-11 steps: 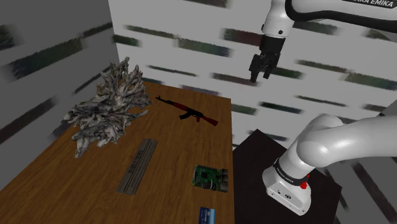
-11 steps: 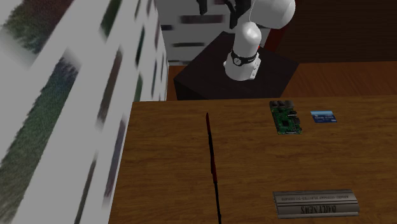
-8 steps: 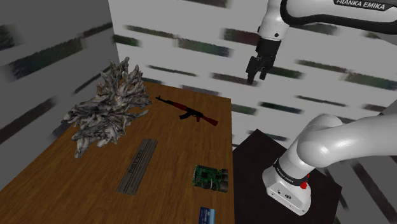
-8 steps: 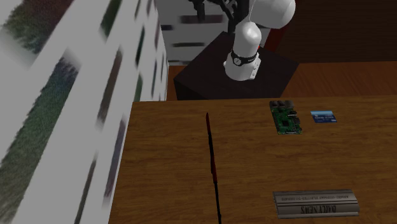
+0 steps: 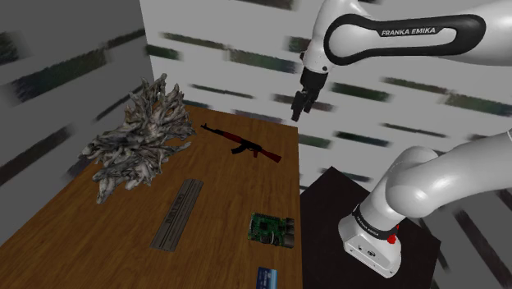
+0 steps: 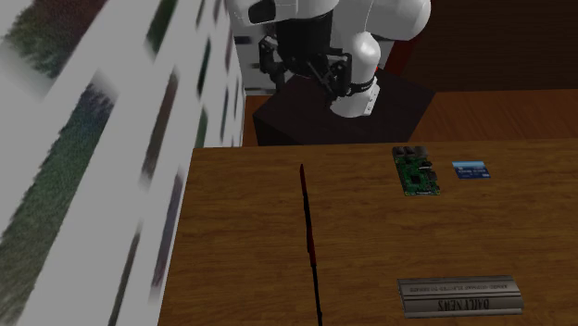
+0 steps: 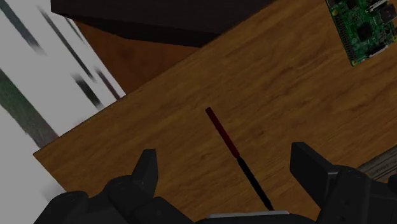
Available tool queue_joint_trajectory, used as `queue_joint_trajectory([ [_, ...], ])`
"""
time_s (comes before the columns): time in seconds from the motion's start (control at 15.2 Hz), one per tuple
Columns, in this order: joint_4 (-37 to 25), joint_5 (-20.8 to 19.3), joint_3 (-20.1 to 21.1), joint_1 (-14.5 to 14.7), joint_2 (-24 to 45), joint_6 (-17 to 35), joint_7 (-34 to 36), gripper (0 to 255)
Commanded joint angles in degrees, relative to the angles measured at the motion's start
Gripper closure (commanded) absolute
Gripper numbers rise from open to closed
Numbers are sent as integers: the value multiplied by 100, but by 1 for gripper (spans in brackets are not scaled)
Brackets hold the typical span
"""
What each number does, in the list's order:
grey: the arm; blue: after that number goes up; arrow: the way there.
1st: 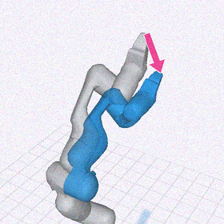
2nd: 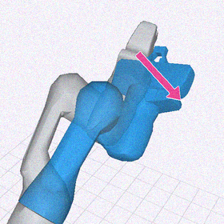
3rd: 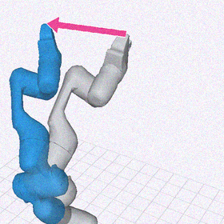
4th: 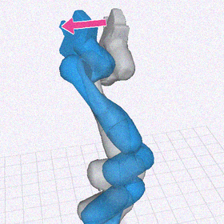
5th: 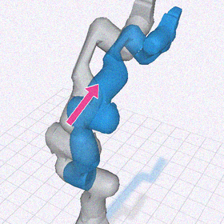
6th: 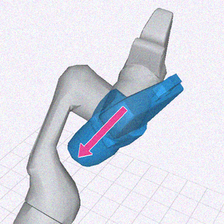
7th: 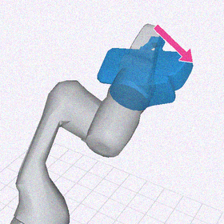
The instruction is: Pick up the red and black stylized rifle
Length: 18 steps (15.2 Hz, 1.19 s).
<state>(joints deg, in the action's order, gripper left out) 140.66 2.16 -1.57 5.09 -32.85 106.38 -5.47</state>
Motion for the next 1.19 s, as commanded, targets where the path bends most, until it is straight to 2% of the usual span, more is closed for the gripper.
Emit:
queue_joint_trajectory([
  [0.0,42,16,-19,112,293,468,-286,0],
  [0.66,-164,284,48,719,2023,2543,-1583,0],
  [0.99,-506,484,167,975,2940,3387,-2262,0],
  [1.12,-521,517,187,998,3086,3545,-2345,0],
])
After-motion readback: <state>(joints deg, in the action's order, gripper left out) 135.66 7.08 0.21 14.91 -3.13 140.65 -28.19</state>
